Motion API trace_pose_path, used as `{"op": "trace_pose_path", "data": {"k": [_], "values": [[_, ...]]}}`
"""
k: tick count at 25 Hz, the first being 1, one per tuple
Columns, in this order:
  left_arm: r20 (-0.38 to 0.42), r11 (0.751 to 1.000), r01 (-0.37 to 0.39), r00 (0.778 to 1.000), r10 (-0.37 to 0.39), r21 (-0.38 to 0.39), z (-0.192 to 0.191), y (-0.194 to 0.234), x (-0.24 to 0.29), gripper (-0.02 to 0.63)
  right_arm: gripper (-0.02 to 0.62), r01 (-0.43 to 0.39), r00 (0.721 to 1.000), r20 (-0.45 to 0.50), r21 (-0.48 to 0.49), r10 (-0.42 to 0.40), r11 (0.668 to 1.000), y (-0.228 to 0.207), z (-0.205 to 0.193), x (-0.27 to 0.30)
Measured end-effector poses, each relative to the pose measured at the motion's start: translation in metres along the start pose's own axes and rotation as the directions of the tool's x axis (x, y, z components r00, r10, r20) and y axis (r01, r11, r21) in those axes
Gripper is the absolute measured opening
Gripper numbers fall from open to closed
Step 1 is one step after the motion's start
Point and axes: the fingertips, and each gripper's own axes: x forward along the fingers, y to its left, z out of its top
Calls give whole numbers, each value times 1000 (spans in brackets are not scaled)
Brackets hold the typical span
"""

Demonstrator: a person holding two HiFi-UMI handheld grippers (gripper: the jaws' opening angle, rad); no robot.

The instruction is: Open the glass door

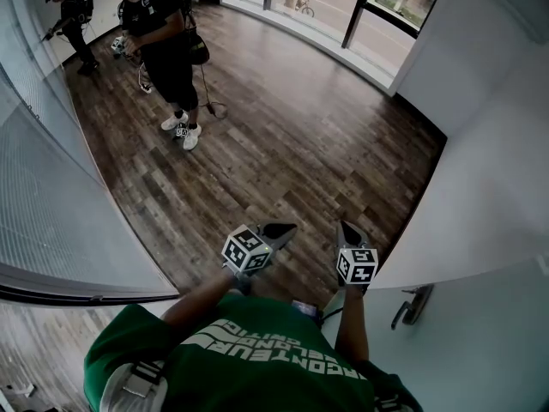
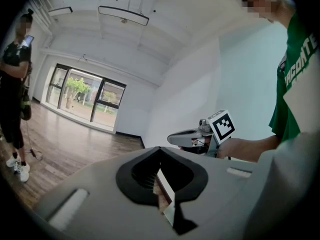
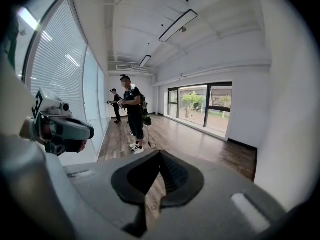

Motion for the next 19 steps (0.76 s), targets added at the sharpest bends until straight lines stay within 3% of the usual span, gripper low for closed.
{"op": "trace_pose_path", "data": {"k": [19], "values": [[0, 1000, 1, 1000, -1, 0, 1, 1, 0, 15, -8, -2, 1000, 0, 2, 2, 1000, -1, 0, -5]]}}
